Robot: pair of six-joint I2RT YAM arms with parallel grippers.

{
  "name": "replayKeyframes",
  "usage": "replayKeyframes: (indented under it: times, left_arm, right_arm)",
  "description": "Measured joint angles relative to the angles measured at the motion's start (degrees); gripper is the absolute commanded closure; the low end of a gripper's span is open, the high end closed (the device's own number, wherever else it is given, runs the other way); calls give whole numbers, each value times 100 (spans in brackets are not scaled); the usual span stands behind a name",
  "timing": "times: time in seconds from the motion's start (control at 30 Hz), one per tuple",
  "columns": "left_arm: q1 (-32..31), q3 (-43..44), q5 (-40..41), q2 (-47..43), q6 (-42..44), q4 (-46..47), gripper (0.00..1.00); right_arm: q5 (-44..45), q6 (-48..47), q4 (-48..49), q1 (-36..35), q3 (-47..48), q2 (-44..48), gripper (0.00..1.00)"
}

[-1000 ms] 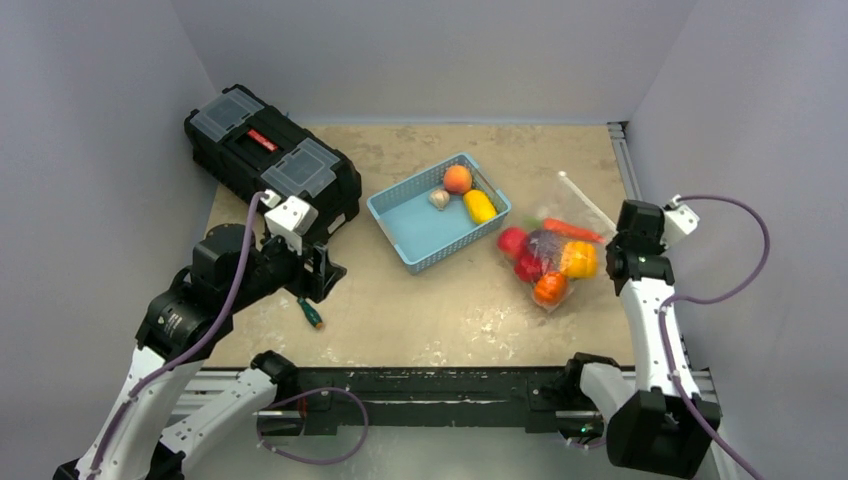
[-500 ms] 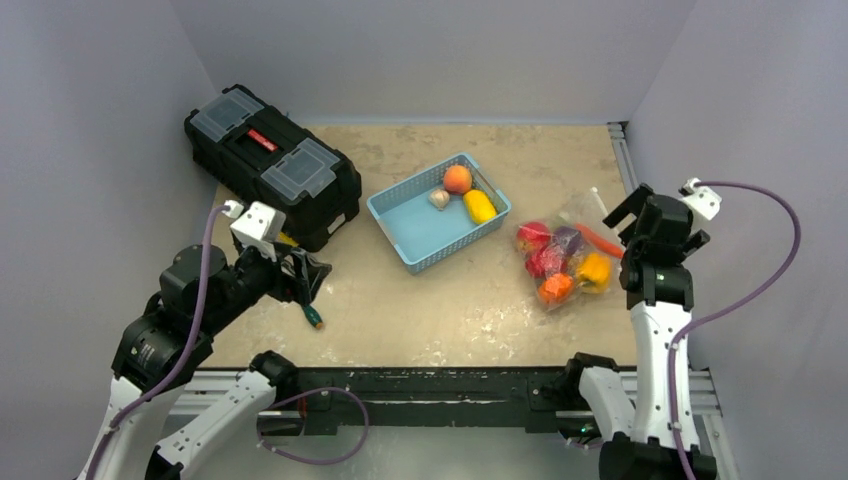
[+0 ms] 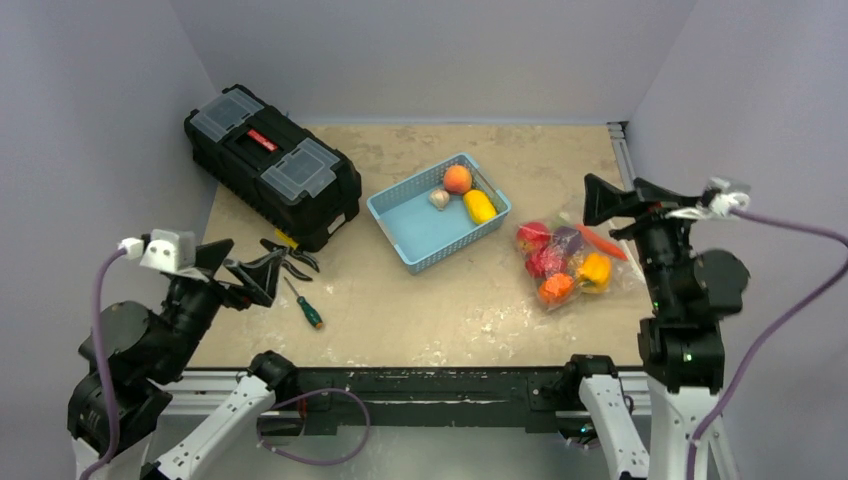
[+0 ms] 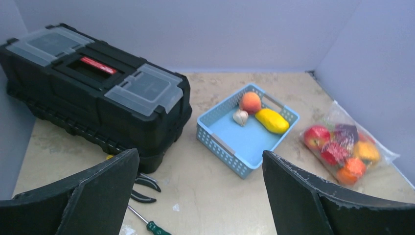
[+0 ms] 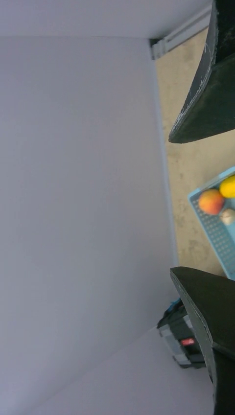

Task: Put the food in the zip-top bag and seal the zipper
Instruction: Reset both arms

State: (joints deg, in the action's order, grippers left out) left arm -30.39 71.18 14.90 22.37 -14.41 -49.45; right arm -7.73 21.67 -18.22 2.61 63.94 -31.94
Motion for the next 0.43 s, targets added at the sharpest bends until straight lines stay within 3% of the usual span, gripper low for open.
replayKeyframes:
  times: [0.2,0.43]
  left_arm:
    - [0,2,511,-437,13,363,3]
    - [0,2,743,-476,46,544,3]
  right_arm:
    - [280,-7,245,0,450,267,1]
    - [629,68,109,0,210,188,1]
